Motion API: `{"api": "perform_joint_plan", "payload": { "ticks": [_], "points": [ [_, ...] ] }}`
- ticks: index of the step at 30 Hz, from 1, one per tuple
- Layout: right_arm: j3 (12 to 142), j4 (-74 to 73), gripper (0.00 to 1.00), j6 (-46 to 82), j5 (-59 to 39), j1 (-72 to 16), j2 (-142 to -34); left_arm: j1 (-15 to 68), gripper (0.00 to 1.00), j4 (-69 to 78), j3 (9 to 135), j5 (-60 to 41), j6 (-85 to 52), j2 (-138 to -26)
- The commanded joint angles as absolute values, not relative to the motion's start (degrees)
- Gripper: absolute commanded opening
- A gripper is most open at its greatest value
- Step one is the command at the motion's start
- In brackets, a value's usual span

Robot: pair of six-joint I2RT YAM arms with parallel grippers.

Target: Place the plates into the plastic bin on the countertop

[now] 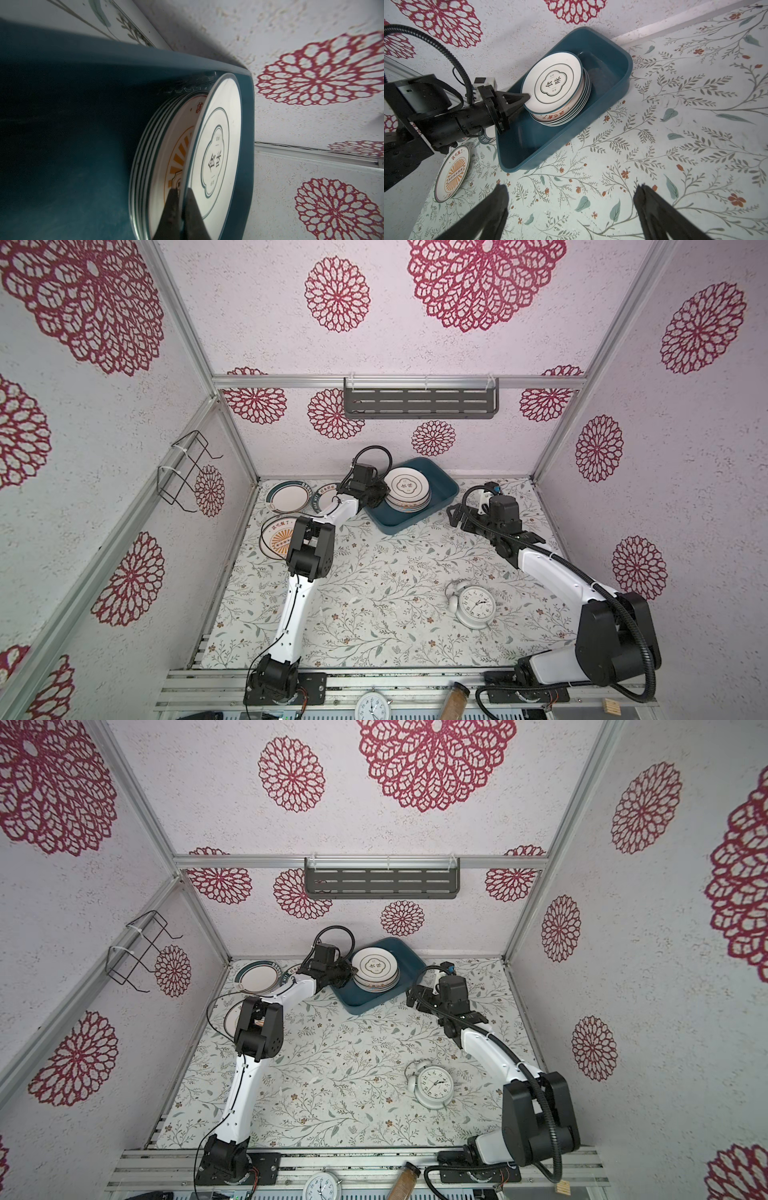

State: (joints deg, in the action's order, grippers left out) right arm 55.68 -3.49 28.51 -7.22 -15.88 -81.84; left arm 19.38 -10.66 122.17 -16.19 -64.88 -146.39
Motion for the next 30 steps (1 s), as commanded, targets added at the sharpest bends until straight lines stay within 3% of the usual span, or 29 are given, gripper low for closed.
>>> {"api": "perform_joint_plan", "payload": {
  "ticks": [1,10,19,30],
  "points": [
    [58.3,-6.6,0.99,28.4,-8.9,-15.1,-82.0,20.2,0.04,-12.0,125.2,-15.5,-62.8,-146.9],
    [57.5,-6.6,0.99,28.8,-9.3,-14.6,-81.3,20.8,0.20,-17.8,128.7,-14.4,-60.4,-147.3],
    [56.0,-6.8,0.99,29.7,-9.5,-14.4,-79.2,21.1,0.49,-20.8,129.1,-12.4,-57.7,-145.7],
    [54.3,-7.6,0.99,31.1,-10.1,-14.4,-77.1,21.1,0.76,-27.7,128.7,-7.4,-52.6,-141.1]
  ]
}}
